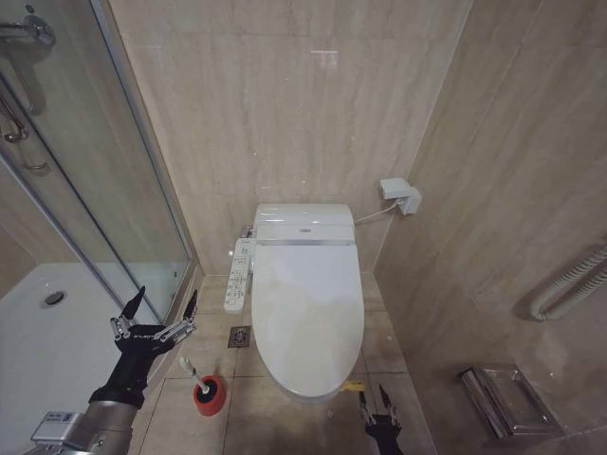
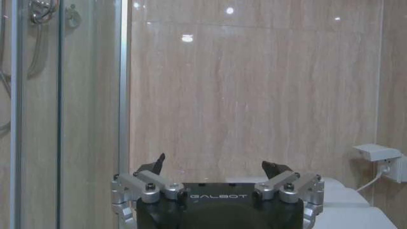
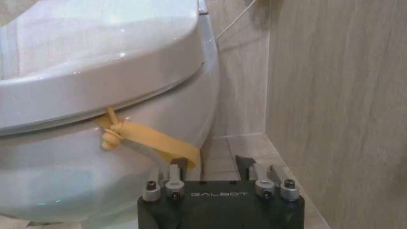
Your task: Open the toilet lid, clean the toilet bowl with a toilet brush, close the toilet lid, and flush.
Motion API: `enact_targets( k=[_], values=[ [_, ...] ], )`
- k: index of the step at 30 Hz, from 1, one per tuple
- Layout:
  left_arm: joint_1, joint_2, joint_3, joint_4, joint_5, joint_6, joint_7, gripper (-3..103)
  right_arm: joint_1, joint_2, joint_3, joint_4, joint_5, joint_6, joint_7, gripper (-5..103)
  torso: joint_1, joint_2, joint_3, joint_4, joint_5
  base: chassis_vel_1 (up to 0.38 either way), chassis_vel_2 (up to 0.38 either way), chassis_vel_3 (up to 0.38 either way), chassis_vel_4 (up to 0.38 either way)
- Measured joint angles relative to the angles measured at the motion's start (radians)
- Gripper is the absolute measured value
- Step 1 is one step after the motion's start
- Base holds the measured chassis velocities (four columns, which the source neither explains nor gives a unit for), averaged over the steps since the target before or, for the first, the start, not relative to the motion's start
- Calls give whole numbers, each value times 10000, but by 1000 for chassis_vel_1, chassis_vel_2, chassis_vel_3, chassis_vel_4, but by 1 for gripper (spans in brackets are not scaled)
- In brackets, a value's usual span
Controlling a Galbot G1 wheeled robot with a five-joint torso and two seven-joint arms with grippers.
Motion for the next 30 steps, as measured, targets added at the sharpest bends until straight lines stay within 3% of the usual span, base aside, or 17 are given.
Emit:
enact_targets(
  k=[7, 8, 14, 15, 24, 30],
  values=[
    [0, 0, 0, 0, 0, 0, 0, 100, -41, 30, 17, -21, 133, 205, -243, 52, 0, 0, 0, 0, 0, 0, 0, 0, 0],
    [0, 0, 0, 0, 0, 0, 0, 100, -48, 34, 24, -30, 147, 249, -296, 25, 0, 0, 0, 1, 0, 0, 0, 0, 0],
    [0, 0, 0, 0, 0, 0, 0, 100, -118, 88, 80, -58, 359, 535, -674, 25, 0, 0, 0, 1, 0, 0, 0, 0, 0],
    [0, 0, 0, 0, 0, 0, 0, 100, -141, 106, 101, -66, 427, 631, -766, 2, 0, 0, 0, 0, 0, 0, 0, 0, 0],
    [0, 0, 0, 0, 0, 0, 0, 100, -433, 102, 359, 129, 1221, 1225, -1564, 0, 0, 0, 0, 0, 2, 0, 0, 0, 0],
    [0, -1, 0, 0, 0, 0, 0, 100, -1456, -374, 545, 1950, 2153, 1268, -1927, 0, 0, 0, 0, 4, 4, 0, 0, 0, 0]
  ],
)
